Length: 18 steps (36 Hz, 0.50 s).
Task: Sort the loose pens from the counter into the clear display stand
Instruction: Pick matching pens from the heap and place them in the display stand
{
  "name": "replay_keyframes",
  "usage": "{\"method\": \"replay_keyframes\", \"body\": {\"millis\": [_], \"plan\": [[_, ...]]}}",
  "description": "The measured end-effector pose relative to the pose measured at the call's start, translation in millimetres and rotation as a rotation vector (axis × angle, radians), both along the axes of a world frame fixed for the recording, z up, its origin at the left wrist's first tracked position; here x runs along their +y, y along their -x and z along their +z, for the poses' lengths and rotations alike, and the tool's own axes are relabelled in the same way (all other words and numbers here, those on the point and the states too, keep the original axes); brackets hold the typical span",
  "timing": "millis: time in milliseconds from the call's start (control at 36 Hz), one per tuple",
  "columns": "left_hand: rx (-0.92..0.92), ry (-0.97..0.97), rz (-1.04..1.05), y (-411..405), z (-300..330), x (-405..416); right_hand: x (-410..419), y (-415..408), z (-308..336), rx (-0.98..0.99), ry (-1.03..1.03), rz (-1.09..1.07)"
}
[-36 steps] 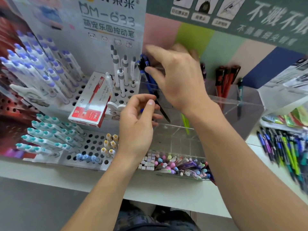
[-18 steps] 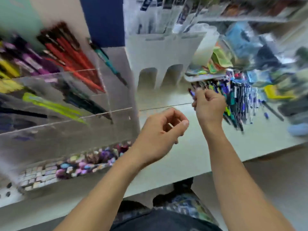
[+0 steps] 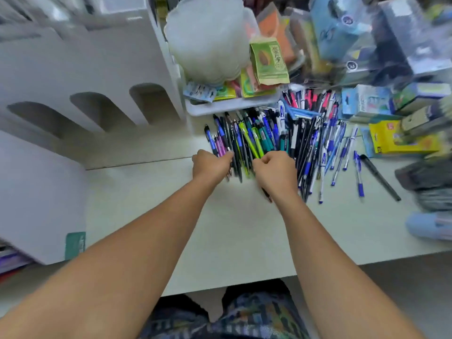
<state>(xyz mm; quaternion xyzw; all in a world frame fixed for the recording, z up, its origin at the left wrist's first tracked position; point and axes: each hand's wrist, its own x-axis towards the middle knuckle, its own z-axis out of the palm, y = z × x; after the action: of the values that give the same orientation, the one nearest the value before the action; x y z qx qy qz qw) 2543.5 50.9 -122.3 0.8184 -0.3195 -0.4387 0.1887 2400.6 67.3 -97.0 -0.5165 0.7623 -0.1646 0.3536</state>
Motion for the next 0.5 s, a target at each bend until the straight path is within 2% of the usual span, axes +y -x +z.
{"method": "replay_keyframes", "body": {"millis": [83, 167, 389, 500], "plan": [[-0.062, -0.011, 0.124, 11.3, -12.0, -26.0, -5.6, 6.1, -8.3, 0.026, -0.032, 0.065], [-0.134, -0.019, 0.141, 18.4, -16.4, -50.0, -4.7, 11.1, -18.4, 0.035, -0.038, 0.124], [-0.345, -0.071, -0.166, 10.2, -24.4, -43.3, -1.7, 13.8, -27.1, 0.009, -0.063, 0.185], [-0.314, -0.069, -0.174, 5.2, -24.6, -29.4, -2.7, 6.2, -29.3, -0.020, -0.072, 0.215]]}}
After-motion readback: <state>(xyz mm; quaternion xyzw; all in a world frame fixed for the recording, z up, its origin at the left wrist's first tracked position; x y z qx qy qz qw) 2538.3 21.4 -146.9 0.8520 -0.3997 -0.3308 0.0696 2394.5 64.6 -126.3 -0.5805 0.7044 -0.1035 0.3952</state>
